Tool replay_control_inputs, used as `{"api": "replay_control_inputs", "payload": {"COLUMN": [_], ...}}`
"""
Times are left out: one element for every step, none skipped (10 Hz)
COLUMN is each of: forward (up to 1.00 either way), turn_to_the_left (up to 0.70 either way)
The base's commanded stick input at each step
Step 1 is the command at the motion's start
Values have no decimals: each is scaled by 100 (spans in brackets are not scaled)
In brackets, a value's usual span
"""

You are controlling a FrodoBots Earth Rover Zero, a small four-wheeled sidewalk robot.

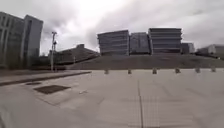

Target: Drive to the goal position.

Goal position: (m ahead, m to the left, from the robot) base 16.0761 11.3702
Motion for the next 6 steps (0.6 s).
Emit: {"api": "replay_control_inputs", "payload": {"forward": [100, 100, 100, 100, 100, 100], "turn_to_the_left": [0, 0, 0, 0, 0, 0]}}
